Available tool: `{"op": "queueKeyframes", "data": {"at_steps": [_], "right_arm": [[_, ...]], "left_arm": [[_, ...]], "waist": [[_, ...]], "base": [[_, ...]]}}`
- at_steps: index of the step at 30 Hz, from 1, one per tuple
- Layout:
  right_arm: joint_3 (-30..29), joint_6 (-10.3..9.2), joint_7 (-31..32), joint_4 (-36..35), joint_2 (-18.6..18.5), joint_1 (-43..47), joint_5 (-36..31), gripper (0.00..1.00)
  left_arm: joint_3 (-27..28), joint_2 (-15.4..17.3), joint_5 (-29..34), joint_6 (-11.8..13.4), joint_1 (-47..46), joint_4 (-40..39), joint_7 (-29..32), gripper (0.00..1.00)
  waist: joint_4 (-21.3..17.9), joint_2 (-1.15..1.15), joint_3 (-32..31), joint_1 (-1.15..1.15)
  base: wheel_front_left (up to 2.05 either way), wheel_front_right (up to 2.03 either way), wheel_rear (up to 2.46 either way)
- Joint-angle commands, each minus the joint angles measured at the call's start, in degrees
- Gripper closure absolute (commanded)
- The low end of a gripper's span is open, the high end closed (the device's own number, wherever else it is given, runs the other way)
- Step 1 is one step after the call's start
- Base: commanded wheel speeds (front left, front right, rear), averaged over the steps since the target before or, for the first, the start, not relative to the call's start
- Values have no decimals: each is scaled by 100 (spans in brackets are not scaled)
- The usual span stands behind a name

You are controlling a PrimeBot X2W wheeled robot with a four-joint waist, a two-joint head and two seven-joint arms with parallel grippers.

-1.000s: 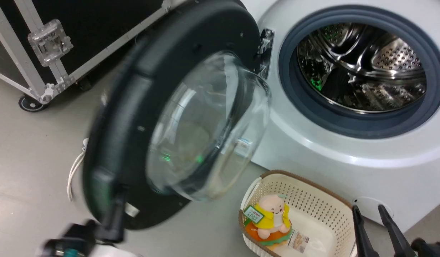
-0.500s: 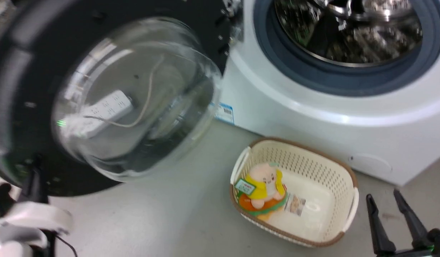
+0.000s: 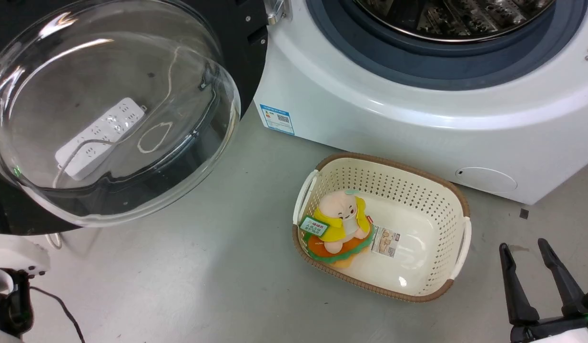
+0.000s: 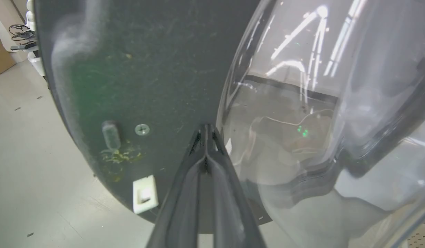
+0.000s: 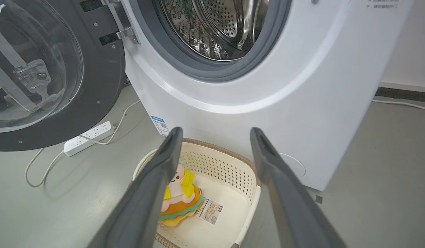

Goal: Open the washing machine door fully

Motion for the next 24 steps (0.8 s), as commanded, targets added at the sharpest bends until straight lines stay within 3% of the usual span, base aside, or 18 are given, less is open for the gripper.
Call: {"op": "queueKeyframes", "data": {"at_steps": [1, 7, 12, 18, 20, 24], "right_arm": [[0, 6, -23, 18, -9, -96, -33, 0], [99, 6, -24, 75, -10, -95, -46, 0], [-8, 6, -24, -1, 47, -132, -22, 0], [-152, 6, -24, -140, 213, -126, -109, 0], [-213, 6, -24, -252, 347, -115, -188, 0], [-274, 6, -25, -334, 489, -90, -265, 0]], "left_arm": [[65, 21, -9, -34, -89, 116, -69, 100], [81, -95, 204, -96, 59, -91, -123, 100], [-19, -348, 607, -88, 481, -1148, -127, 100], [-453, -772, 912, -93, 1033, -2219, -128, 100], [-834, -981, 1026, -165, 1309, -2636, -118, 100], [-1225, -1183, 1101, -241, 1515, -2808, -75, 100]], "waist": [[-21, 0, -26, -1], [-75, 0, -333, -1], [-204, 0, -777, -1], [-453, 0, -1160, -1], [-662, 0, -1325, -1], [-873, 0, -1442, -1]], "base": [[0, 0, 0], [0, 0, 0], [0, 0, 0], [0, 0, 0], [0, 0, 0], [0, 0, 0]]}}
